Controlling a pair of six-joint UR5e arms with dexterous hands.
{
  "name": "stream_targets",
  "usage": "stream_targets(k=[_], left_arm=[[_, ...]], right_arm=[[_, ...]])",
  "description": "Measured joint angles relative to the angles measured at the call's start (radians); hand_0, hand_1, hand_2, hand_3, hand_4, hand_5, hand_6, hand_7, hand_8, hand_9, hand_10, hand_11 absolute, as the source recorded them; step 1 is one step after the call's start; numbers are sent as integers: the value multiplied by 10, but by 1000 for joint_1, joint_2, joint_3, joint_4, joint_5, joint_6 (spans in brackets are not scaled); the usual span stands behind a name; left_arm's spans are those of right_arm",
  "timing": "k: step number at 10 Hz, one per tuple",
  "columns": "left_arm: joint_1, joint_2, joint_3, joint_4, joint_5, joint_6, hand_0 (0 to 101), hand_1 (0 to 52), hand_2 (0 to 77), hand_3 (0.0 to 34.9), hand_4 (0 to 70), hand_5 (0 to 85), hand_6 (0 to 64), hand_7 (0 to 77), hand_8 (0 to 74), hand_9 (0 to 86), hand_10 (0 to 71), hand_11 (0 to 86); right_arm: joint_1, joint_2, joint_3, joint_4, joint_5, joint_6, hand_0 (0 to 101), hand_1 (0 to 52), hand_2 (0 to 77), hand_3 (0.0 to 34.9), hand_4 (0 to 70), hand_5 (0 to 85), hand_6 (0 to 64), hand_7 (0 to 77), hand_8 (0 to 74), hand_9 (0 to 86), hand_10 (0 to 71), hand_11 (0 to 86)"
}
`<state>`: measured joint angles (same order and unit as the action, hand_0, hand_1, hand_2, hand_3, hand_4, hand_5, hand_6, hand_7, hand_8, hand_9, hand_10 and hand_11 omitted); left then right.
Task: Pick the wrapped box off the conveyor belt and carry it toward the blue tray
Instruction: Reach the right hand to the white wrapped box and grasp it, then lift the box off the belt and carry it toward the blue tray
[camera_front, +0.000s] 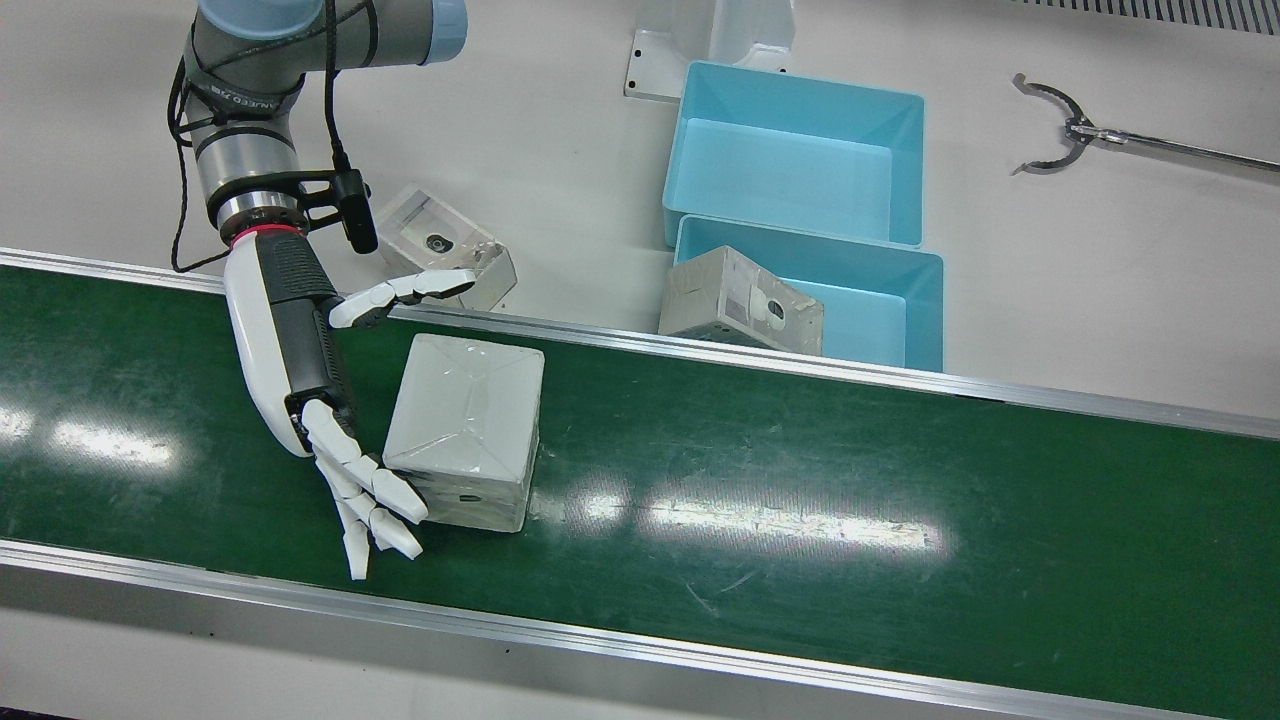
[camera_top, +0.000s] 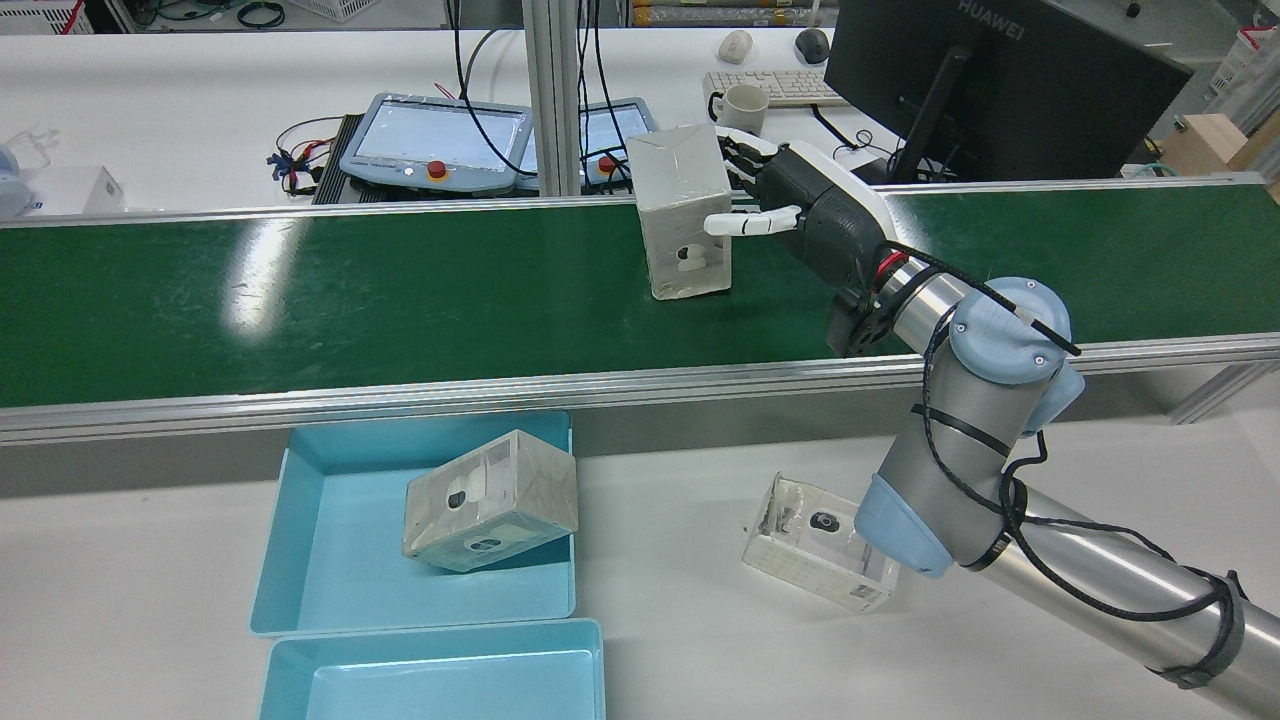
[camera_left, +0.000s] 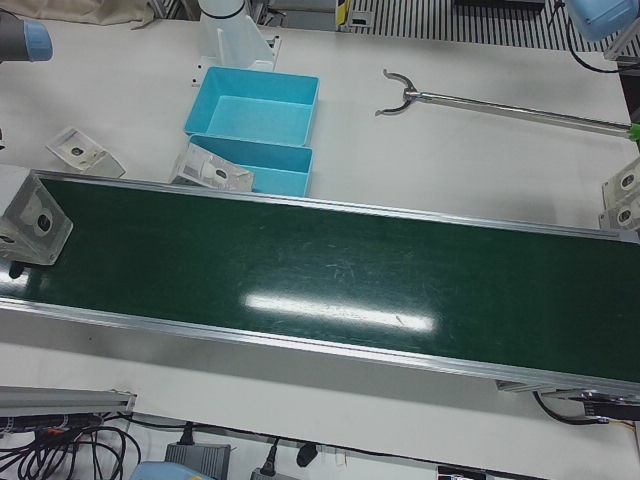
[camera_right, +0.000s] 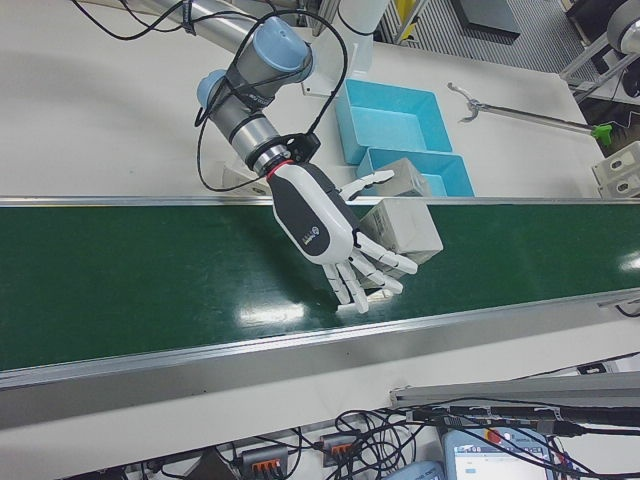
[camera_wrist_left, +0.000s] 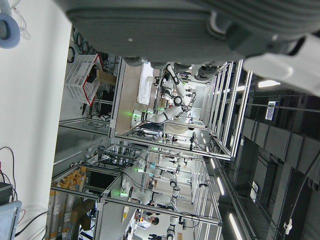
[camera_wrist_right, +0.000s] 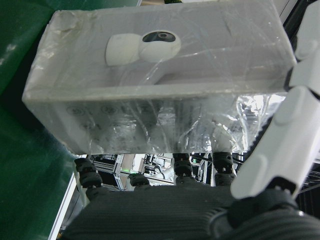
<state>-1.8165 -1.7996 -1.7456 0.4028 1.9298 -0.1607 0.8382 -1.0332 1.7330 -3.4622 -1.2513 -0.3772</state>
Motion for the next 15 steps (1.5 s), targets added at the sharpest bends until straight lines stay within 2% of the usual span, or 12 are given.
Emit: stream_targets(k=[1, 2, 3, 4, 5, 7, 8, 9, 10, 11, 12, 15], left_arm=[[0, 0, 0, 0, 0, 0, 0, 0, 5, 0, 0, 5, 0, 5, 5, 0, 5, 0], [0, 0, 0, 0, 0, 0, 0, 0, 11, 0, 0, 5, 0, 5, 5, 0, 0, 0], [0, 0, 0, 0, 0, 0, 0, 0, 5, 0, 0, 5, 0, 5, 0, 5, 5, 0], [0, 0, 0, 0, 0, 0, 0, 0, 5, 0, 0, 5, 0, 5, 0, 5, 5, 0], [0, 0, 0, 0, 0, 0, 0, 0, 11, 0, 0, 5, 0, 5, 5, 0, 0, 0], [0, 0, 0, 0, 0, 0, 0, 0, 5, 0, 0, 5, 0, 5, 5, 5, 0, 0], [0, 0, 0, 0, 0, 0, 0, 0, 5, 0, 0, 5, 0, 5, 5, 0, 0, 0], [0, 0, 0, 0, 0, 0, 0, 0, 5, 0, 0, 5, 0, 5, 5, 0, 0, 0], [0, 0, 0, 0, 0, 0, 0, 0, 5, 0, 0, 5, 0, 5, 0, 5, 0, 0], [0, 0, 0, 0, 0, 0, 0, 0, 11, 0, 0, 5, 0, 5, 0, 5, 5, 0], [0, 0, 0, 0, 0, 0, 0, 0, 11, 0, 0, 5, 0, 5, 0, 5, 5, 0], [0, 0, 0, 0, 0, 0, 0, 0, 5, 0, 0, 5, 0, 5, 5, 0, 0, 0]], right_arm=[[1, 2, -5, 0, 4, 3, 377, 71, 136, 303, 153, 87, 0, 120, 0, 11, 60, 76], [1, 3, -4, 0, 24, 6, 377, 38, 240, 283, 235, 262, 65, 224, 98, 11, 153, 158], [1, 3, -3, -1, 47, 8, 391, 0, 305, 218, 322, 316, 240, 398, 305, 114, 333, 327], [2, 4, -1, -2, 62, 9, 393, 0, 311, 197, 338, 333, 278, 425, 393, 213, 393, 382], [5, 4, 8, -2, 70, 11, 393, 0, 311, 197, 338, 333, 278, 425, 393, 213, 393, 382], [18, 2, 98, -14, 75, 13, 366, 0, 327, 109, 393, 376, 365, 513, 540, 376, 513, 507], [19, 2, 162, -37, 76, 13, 366, 0, 327, 109, 393, 376, 365, 513, 540, 376, 513, 507], [11, 5, 229, -68, 83, 13, 374, 0, 338, 43, 404, 376, 376, 529, 605, 458, 491, 649], [-18, 7, 289, -92, 105, 12, 374, 0, 338, 43, 404, 376, 376, 529, 605, 458, 491, 649], [-66, 9, 330, -105, 135, 9, 381, 0, 349, 0, 420, 387, 393, 545, 529, 605, 382, 535], [-125, 15, 354, -111, 164, 5, 373, 0, 305, 0, 420, 387, 393, 551, 480, 671, 344, 475], [-305, 51, 376, -116, 234, -37, 402, 0, 284, 0, 420, 387, 393, 551, 404, 545, 278, 387]])
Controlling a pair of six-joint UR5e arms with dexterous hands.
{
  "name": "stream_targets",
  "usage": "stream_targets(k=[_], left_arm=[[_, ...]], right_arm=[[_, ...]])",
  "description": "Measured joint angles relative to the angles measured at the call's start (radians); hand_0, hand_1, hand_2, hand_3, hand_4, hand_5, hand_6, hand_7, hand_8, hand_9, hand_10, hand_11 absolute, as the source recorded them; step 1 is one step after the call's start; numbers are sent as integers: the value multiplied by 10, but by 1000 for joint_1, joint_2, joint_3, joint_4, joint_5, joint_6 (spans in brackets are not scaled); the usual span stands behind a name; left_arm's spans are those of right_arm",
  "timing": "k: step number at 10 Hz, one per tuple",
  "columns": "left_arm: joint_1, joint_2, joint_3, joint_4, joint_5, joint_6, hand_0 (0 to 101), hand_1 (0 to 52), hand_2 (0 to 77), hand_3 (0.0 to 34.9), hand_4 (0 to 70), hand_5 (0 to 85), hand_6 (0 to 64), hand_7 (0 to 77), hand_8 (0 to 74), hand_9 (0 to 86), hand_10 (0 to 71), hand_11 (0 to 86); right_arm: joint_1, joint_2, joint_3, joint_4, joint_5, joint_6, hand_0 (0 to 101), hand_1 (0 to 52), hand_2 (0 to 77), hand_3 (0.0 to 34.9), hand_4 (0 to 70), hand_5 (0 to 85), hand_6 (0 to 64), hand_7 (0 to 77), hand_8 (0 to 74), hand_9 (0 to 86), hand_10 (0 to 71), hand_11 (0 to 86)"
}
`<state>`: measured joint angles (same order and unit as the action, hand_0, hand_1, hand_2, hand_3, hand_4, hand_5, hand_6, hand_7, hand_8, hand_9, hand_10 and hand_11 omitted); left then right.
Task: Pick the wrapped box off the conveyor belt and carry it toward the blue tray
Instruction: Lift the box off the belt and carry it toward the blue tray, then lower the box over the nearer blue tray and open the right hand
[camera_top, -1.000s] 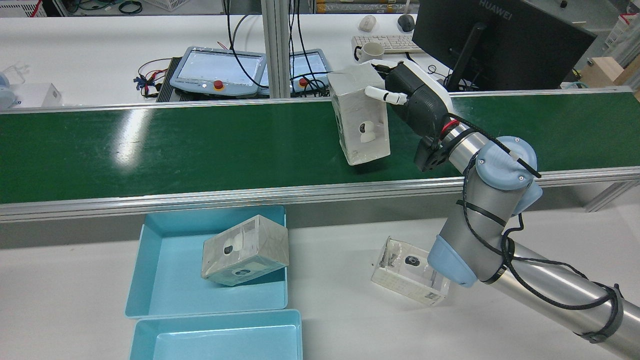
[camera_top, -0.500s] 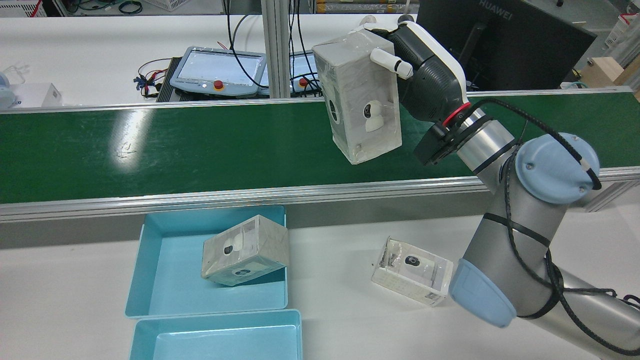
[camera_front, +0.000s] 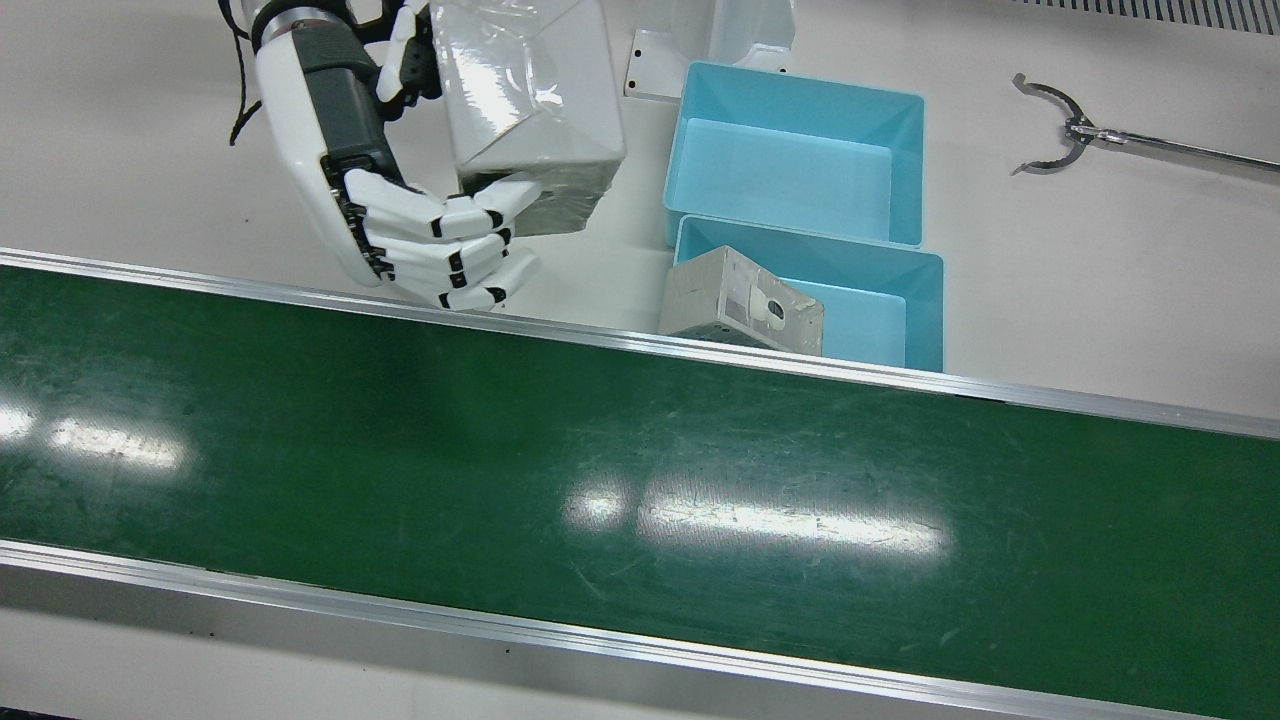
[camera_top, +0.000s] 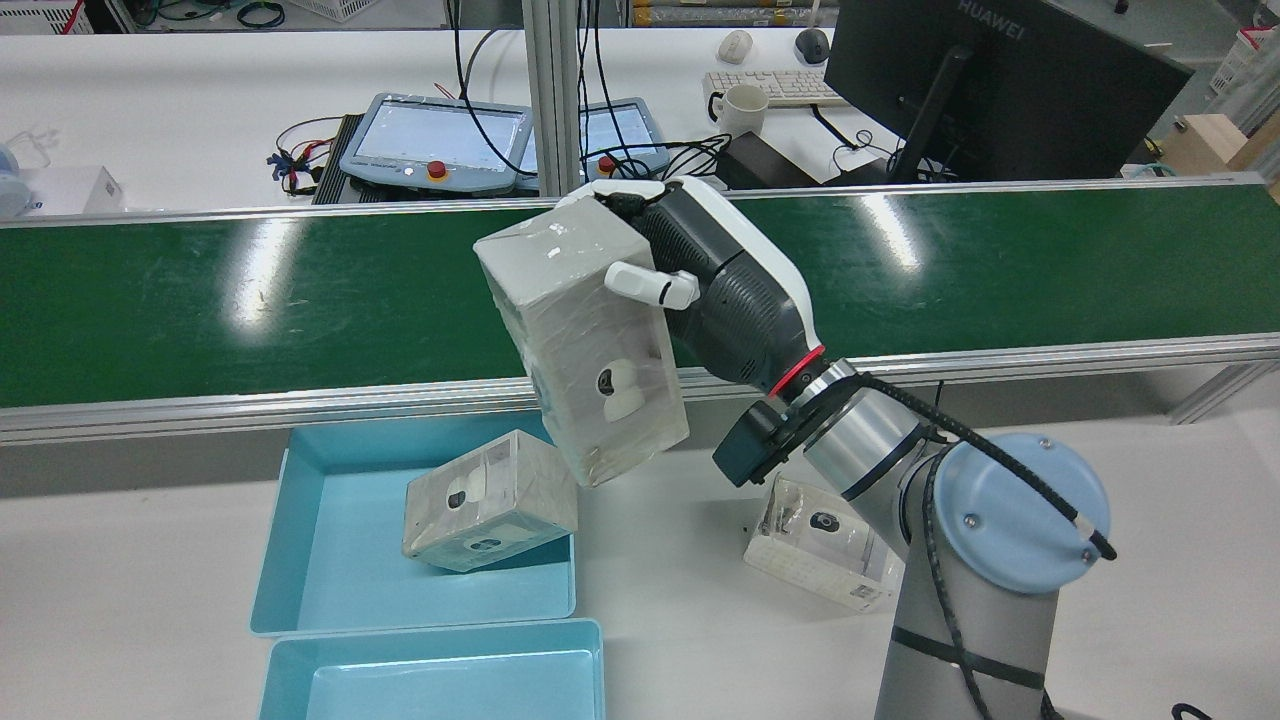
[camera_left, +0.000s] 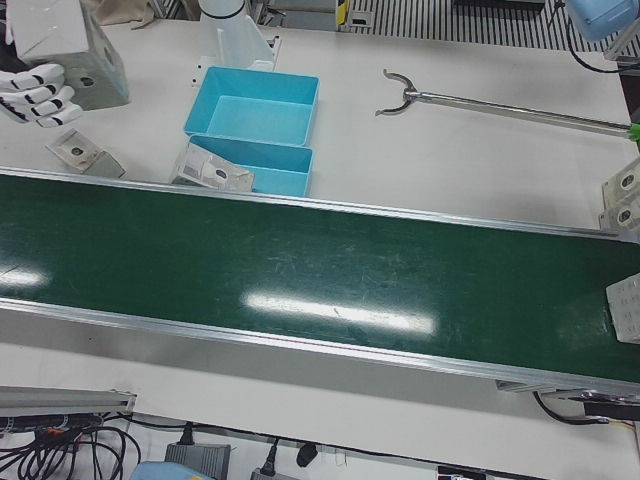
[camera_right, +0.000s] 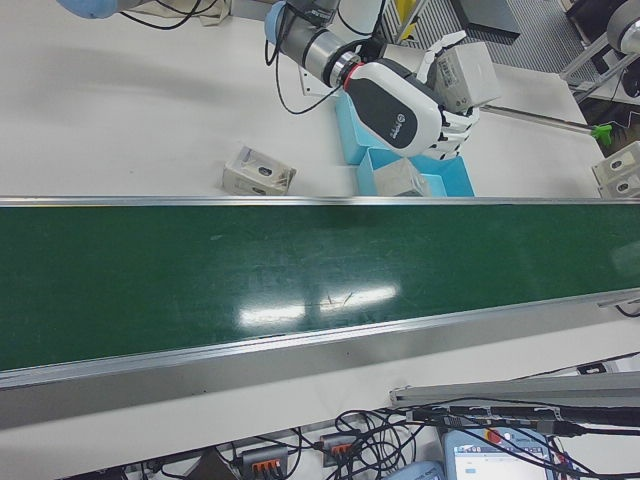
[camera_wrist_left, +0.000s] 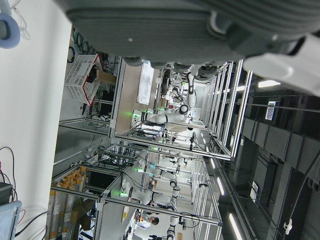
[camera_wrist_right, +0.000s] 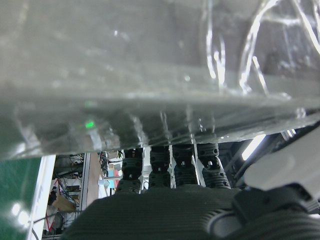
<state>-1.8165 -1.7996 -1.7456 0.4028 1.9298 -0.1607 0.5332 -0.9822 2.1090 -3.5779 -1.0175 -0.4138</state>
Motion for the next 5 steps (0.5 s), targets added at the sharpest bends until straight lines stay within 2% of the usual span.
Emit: stream_targets(k=[1, 2, 3, 4, 5], left_arm=[[0, 0, 0, 0, 0, 0, 0, 0, 5, 0, 0, 5, 0, 5, 5, 0, 0, 0], [0, 0, 0, 0, 0, 0, 0, 0, 11, 0, 0, 5, 0, 5, 5, 0, 0, 0], [0, 0, 0, 0, 0, 0, 0, 0, 5, 0, 0, 5, 0, 5, 5, 0, 0, 0], [0, 0, 0, 0, 0, 0, 0, 0, 5, 0, 0, 5, 0, 5, 5, 5, 0, 0], [0, 0, 0, 0, 0, 0, 0, 0, 5, 0, 0, 5, 0, 5, 5, 5, 0, 0]], right_arm=[[-55, 8, -1, 0, 17, -19, 403, 0, 278, 0, 420, 387, 393, 551, 295, 447, 245, 360], [-97, 14, -3, 1, 29, -33, 404, 0, 267, 26, 420, 387, 393, 551, 207, 365, 164, 284], [-130, 18, -8, 1, 34, -41, 404, 0, 267, 26, 420, 387, 393, 551, 207, 365, 164, 284], [-161, 24, -15, 1, 35, -46, 410, 0, 213, 68, 420, 387, 393, 551, 87, 267, 82, 169], [-190, 27, -20, 0, 34, -48, 412, 0, 158, 112, 420, 387, 393, 551, 0, 169, 54, 49]])
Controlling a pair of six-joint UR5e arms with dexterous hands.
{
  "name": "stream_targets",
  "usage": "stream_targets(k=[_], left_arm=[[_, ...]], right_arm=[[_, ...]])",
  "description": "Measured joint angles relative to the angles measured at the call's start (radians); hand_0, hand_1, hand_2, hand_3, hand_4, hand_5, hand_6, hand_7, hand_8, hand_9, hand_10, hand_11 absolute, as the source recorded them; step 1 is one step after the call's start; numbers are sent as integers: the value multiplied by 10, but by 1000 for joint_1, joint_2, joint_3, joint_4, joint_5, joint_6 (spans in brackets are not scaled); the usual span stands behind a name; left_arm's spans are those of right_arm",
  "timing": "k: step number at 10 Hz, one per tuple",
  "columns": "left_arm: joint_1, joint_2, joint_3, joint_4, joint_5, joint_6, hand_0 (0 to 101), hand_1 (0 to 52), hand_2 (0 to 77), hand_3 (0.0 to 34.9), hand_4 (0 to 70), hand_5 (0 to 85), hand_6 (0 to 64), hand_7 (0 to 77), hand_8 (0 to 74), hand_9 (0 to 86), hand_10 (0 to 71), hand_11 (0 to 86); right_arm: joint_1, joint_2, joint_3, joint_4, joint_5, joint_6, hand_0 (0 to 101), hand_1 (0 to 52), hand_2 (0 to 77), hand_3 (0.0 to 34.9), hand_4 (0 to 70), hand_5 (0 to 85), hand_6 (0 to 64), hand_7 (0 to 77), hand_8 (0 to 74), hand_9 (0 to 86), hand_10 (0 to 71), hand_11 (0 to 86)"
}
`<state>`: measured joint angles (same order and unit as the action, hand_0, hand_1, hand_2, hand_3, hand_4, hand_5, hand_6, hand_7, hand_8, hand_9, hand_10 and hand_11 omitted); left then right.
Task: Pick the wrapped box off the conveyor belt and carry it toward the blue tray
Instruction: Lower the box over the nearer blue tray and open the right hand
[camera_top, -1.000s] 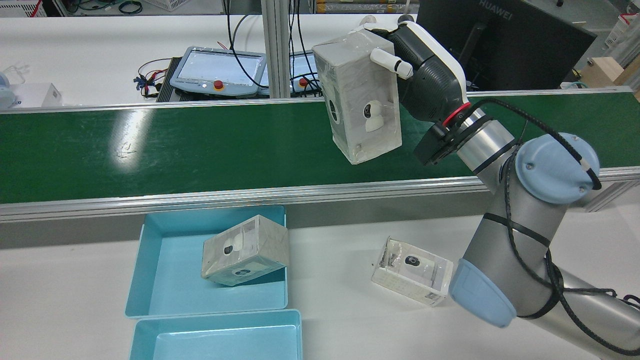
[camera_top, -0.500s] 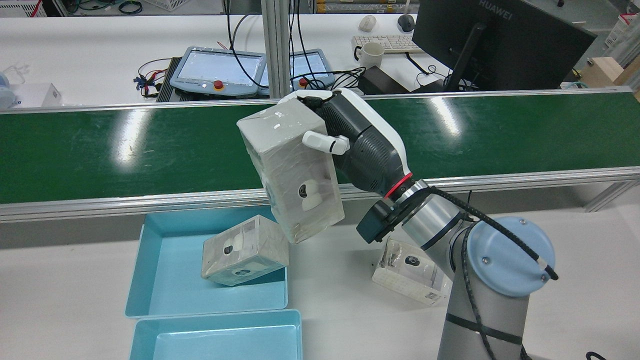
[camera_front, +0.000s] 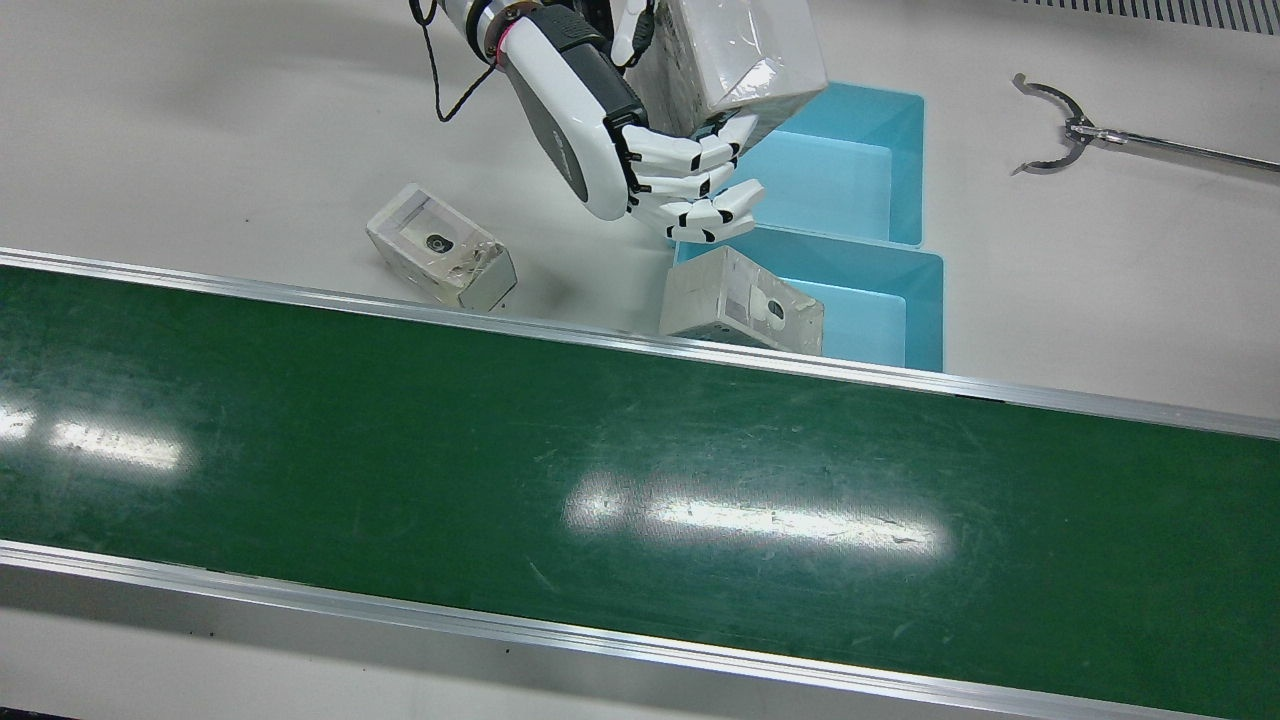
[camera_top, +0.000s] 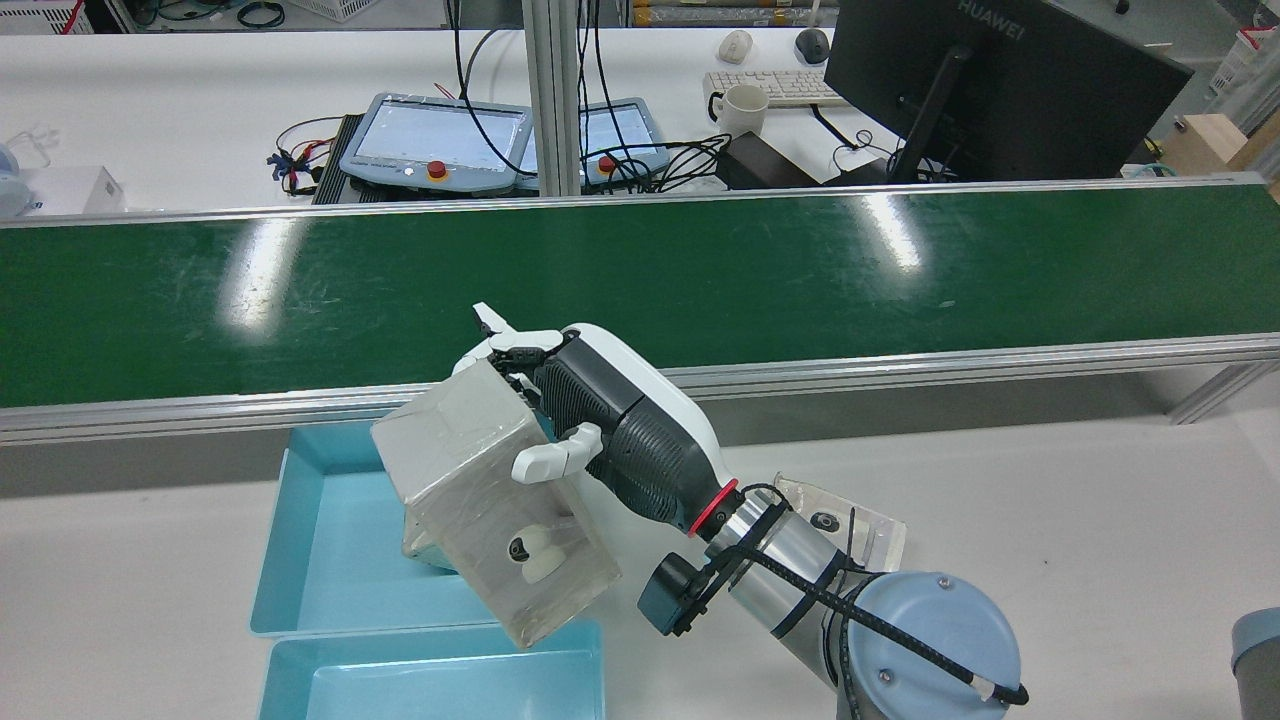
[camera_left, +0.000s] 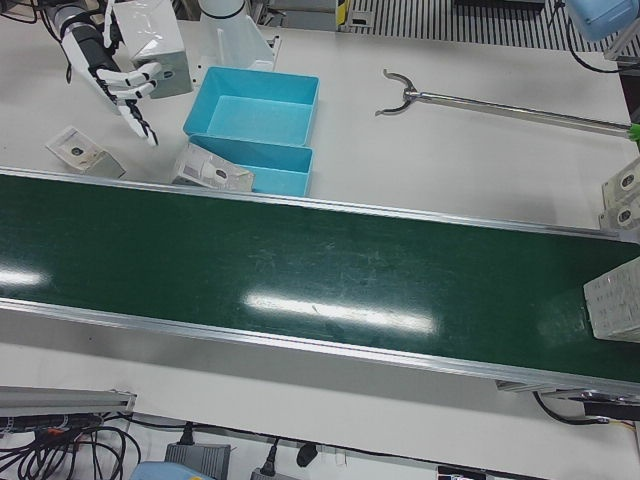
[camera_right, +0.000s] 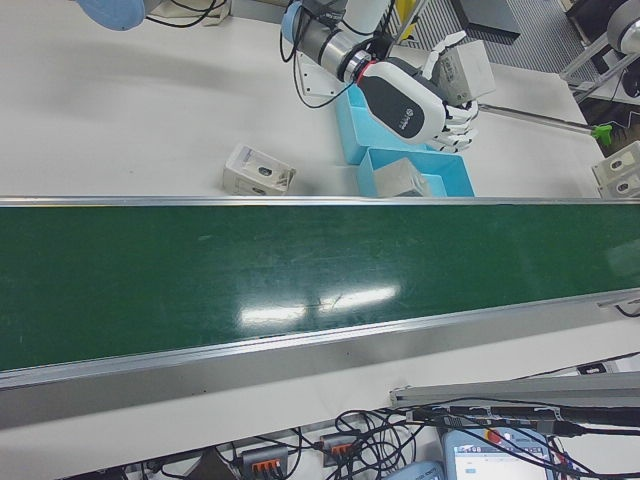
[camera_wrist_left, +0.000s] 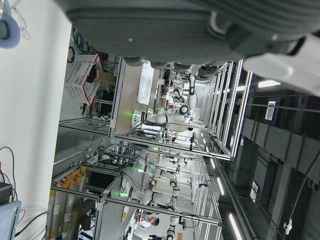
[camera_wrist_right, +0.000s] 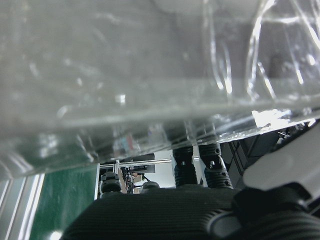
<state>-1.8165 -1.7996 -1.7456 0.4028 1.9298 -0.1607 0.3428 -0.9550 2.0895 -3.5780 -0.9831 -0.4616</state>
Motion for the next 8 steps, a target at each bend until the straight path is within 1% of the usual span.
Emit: stream_targets(k=[1, 2, 3, 4, 5, 6, 7, 8], left_arm=[[0, 0, 0, 0, 0, 0, 0, 0, 5, 0, 0, 5, 0, 5, 5, 5, 5, 0], [0, 0, 0, 0, 0, 0, 0, 0, 11, 0, 0, 5, 0, 5, 5, 5, 0, 0], [0, 0, 0, 0, 0, 0, 0, 0, 5, 0, 0, 5, 0, 5, 0, 5, 5, 0], [0, 0, 0, 0, 0, 0, 0, 0, 5, 0, 0, 5, 0, 5, 0, 5, 0, 0], [0, 0, 0, 0, 0, 0, 0, 0, 5, 0, 0, 5, 0, 5, 0, 5, 0, 0], [0, 0, 0, 0, 0, 0, 0, 0, 11, 0, 0, 5, 0, 5, 0, 5, 5, 0], [0, 0, 0, 0, 0, 0, 0, 0, 11, 0, 0, 5, 0, 5, 0, 5, 5, 0], [0, 0, 0, 0, 0, 0, 0, 0, 11, 0, 0, 5, 0, 5, 5, 5, 0, 0]], right_arm=[[-27, 2, -4, 0, -1, 0, 413, 0, 158, 152, 420, 387, 393, 551, 0, 27, 27, 71], [-48, 3, -7, -1, -2, 0, 412, 0, 158, 190, 420, 387, 393, 551, 0, 16, 49, 71], [-60, 3, -6, -1, -3, 0, 413, 0, 158, 232, 425, 393, 393, 556, 0, 16, 49, 71], [-68, 3, -2, -7, -4, 0, 408, 0, 147, 272, 393, 371, 355, 513, 0, 16, 38, 54], [-72, 3, 3, -19, -6, 1, 408, 0, 147, 272, 393, 371, 355, 513, 0, 16, 38, 54], [-74, 2, 12, -31, -7, 3, 418, 164, 164, 296, 158, 158, 131, 322, 0, 16, 5, 38], [-75, 2, 22, -43, -7, 4, 420, 65, 131, 295, 164, 27, 27, 218, 0, 16, 0, 22], [-75, 1, 28, -52, -8, 4, 420, 65, 131, 295, 164, 27, 27, 218, 0, 16, 0, 22]])
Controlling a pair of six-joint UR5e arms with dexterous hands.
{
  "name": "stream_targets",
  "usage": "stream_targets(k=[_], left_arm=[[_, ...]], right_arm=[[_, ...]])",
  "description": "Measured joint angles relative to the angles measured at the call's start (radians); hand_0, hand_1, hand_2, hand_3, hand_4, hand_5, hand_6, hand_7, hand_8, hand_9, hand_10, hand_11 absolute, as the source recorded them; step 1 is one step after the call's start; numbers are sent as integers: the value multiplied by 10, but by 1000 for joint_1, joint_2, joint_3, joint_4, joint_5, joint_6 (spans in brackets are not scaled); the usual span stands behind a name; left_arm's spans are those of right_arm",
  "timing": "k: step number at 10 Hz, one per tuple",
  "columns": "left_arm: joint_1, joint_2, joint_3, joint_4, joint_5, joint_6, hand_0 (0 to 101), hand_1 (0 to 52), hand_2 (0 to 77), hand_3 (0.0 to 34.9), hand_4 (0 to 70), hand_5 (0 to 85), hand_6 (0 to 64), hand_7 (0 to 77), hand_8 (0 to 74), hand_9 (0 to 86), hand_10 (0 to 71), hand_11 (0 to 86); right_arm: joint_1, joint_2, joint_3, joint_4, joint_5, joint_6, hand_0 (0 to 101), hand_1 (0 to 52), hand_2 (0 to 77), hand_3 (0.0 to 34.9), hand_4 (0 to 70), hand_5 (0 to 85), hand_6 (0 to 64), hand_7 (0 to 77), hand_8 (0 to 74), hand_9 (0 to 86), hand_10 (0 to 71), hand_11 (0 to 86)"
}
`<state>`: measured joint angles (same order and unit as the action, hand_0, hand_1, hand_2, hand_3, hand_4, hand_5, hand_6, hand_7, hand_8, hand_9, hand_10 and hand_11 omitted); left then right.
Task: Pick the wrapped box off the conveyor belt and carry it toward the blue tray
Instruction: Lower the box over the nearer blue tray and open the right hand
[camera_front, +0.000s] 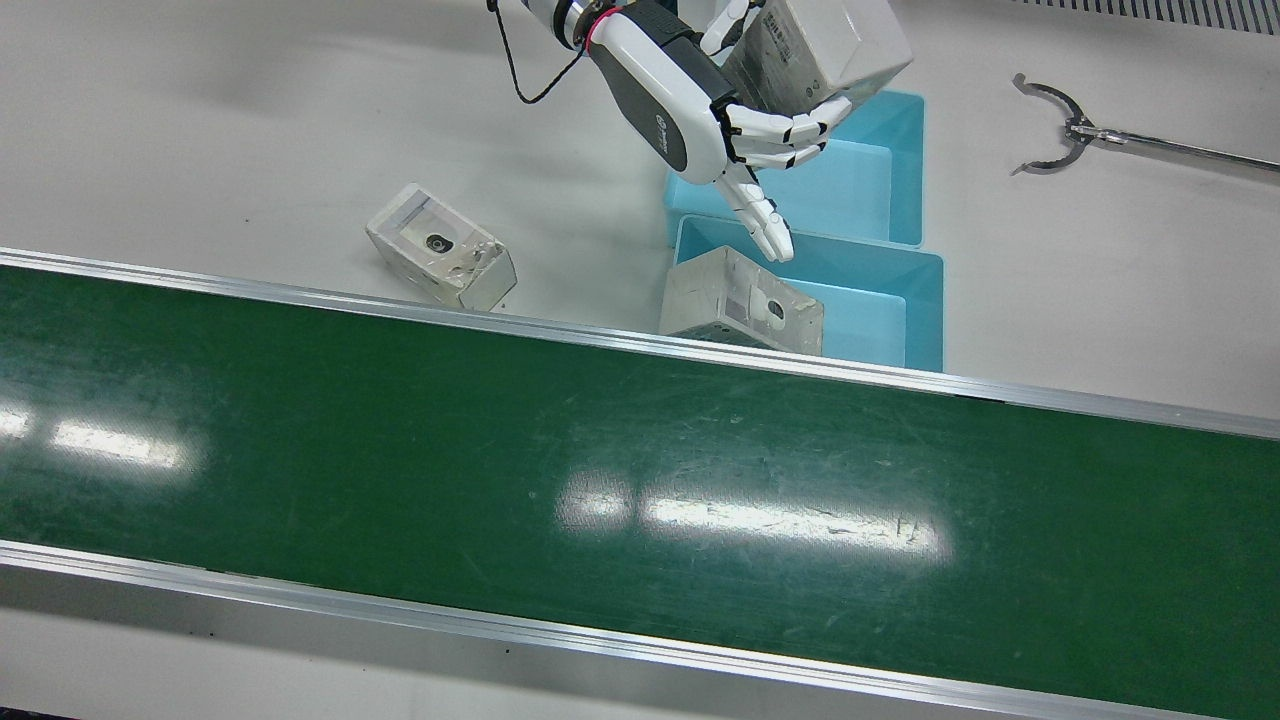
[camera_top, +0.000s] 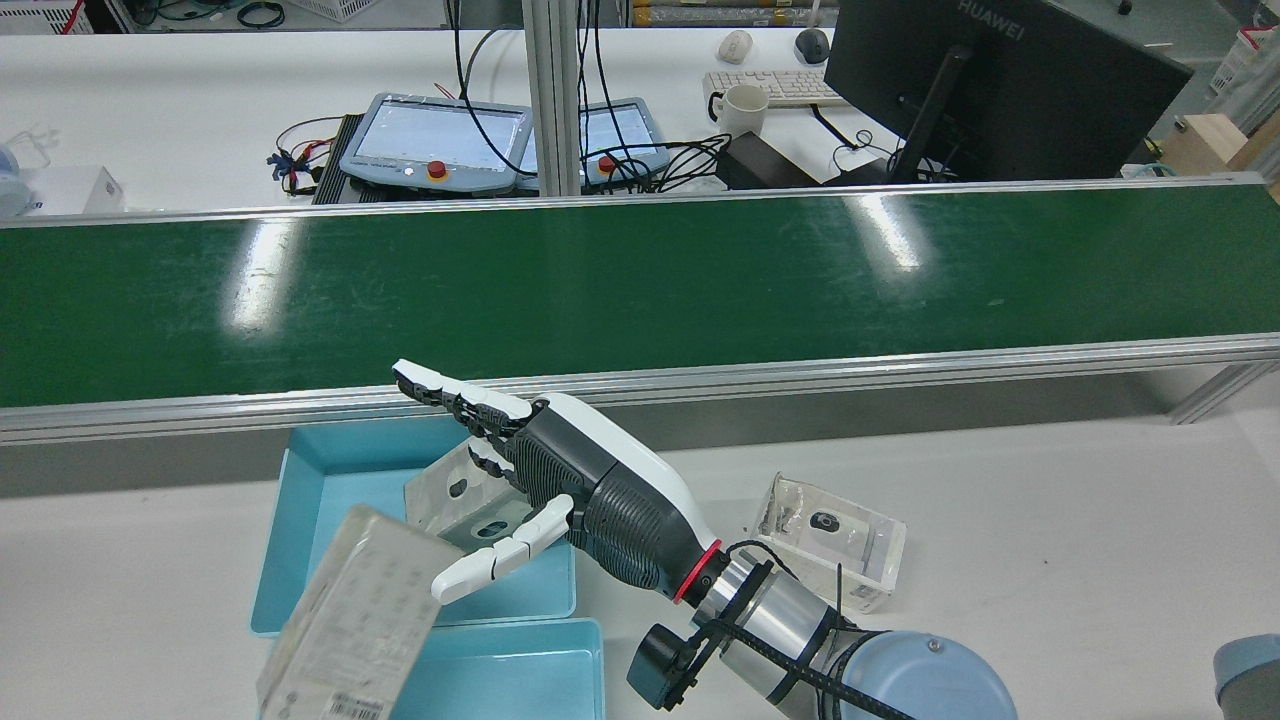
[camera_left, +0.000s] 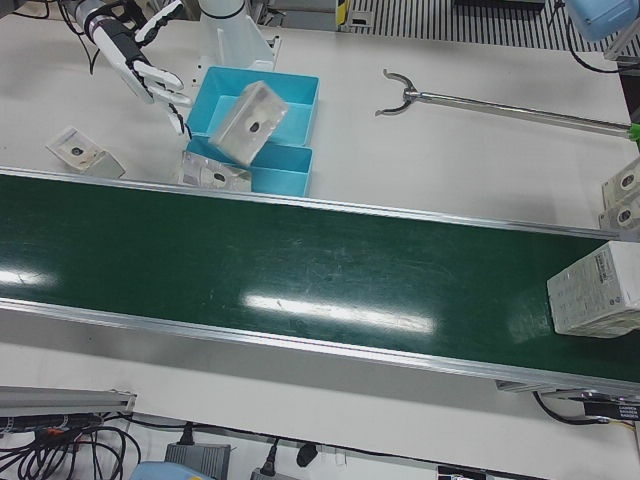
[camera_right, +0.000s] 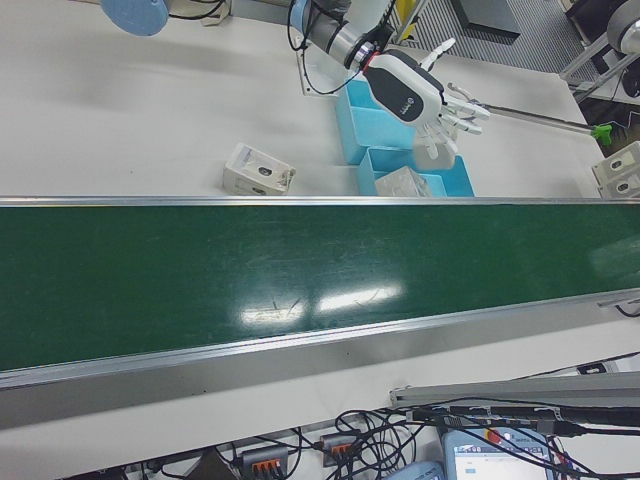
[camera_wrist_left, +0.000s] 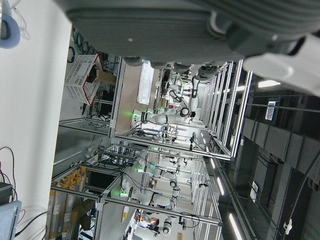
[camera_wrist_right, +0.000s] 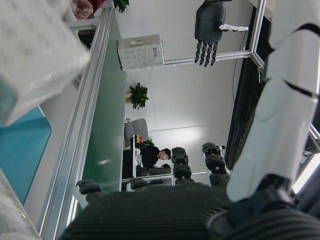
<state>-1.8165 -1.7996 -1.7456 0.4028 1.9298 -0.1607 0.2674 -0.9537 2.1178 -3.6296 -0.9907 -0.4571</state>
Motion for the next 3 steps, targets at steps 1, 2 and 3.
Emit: stream_targets(k=[1, 2, 3], left_arm=[[0, 0, 0, 0, 0, 0, 0, 0, 11, 0, 0, 5, 0, 5, 5, 5, 0, 0], [0, 0, 0, 0, 0, 0, 0, 0, 5, 0, 0, 5, 0, 5, 5, 0, 0, 0], [0, 0, 0, 0, 0, 0, 0, 0, 11, 0, 0, 5, 0, 5, 5, 0, 0, 0]], right_arm=[[0, -1, 5, -5, 0, 1, 420, 87, 125, 295, 164, 27, 0, 136, 0, 16, 16, 22], [1, -3, 9, -7, 0, 2, 420, 87, 125, 295, 164, 60, 0, 142, 0, 16, 16, 22], [5, -6, 16, -10, -1, 3, 420, 87, 125, 295, 164, 60, 0, 142, 0, 16, 16, 22]])
